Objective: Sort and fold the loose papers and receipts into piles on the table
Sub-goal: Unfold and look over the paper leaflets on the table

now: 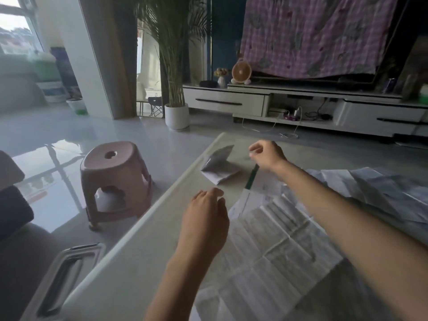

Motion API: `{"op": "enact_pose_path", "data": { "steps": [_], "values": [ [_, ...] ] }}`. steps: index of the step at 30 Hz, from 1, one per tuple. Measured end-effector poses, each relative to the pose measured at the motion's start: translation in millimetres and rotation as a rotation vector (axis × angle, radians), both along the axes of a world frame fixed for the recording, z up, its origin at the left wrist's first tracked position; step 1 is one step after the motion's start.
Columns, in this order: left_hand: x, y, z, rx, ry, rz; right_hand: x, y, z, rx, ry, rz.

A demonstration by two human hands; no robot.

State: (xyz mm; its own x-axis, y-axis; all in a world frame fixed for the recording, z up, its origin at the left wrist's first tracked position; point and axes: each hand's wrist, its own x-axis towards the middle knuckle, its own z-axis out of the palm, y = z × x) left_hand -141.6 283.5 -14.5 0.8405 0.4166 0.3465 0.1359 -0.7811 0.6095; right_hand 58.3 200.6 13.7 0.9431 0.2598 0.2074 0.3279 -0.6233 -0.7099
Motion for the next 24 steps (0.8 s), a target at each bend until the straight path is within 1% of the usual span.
{"op": "enact_pose_path", "data": {
  "steps": [2, 4, 6, 7, 8, 10, 11, 13, 14, 16, 18, 20, 22, 24],
  "values": [
    [-1, -12, 2, -0.008, 0.025, -0.025, -30, -28, 6, 0.015, 0.068, 0.18],
    [-1, -23, 3, -0.03, 0.041, -0.057, -73, -62, 14, -0.044, 0.136, 0.388],
    [-3, -34, 6, -0.021, 0.029, -0.086, -117, -101, 14, -0.162, 0.233, 0.621],
    [-5, -39, 8, -0.022, 0.016, -0.093, -134, -116, 4, -0.281, 0.263, 0.713],
    [-6, -41, 8, -0.033, 0.006, -0.095, -146, -119, -13, -0.384, 0.274, 0.761],
    [-10, -43, 10, -0.053, -0.008, -0.083, -162, -117, -51, -0.471, 0.243, 0.752],
    [-11, -44, 10, -0.057, -0.011, -0.081, -168, -116, -66, -0.515, 0.152, 0.75],
    [-16, -46, 9, -0.068, -0.026, -0.084, -185, -120, -65, -0.652, -0.043, 0.772],
    [-18, -46, 9, -0.083, -0.039, -0.084, -191, -123, -61, -0.645, -0.1, 0.778],
    [-20, -44, 10, -0.124, -0.073, -0.089, -209, -132, -41, -0.598, -0.119, 0.78],
    [-22, -39, 8, -0.149, -0.121, -0.099, -209, -124, -45, -0.504, -0.174, 0.724],
    [-24, -34, 12, -0.155, -0.197, -0.107, -211, -120, -50, -0.509, -0.189, 0.682],
    [-32, -26, 21, -0.237, -0.359, -0.098, -208, -120, -55, -0.393, -0.194, 0.623],
    [-44, -18, 35, -0.42, -0.631, -0.071, -204, -121, -53, -0.186, -0.157, 0.539]
  ]
}}
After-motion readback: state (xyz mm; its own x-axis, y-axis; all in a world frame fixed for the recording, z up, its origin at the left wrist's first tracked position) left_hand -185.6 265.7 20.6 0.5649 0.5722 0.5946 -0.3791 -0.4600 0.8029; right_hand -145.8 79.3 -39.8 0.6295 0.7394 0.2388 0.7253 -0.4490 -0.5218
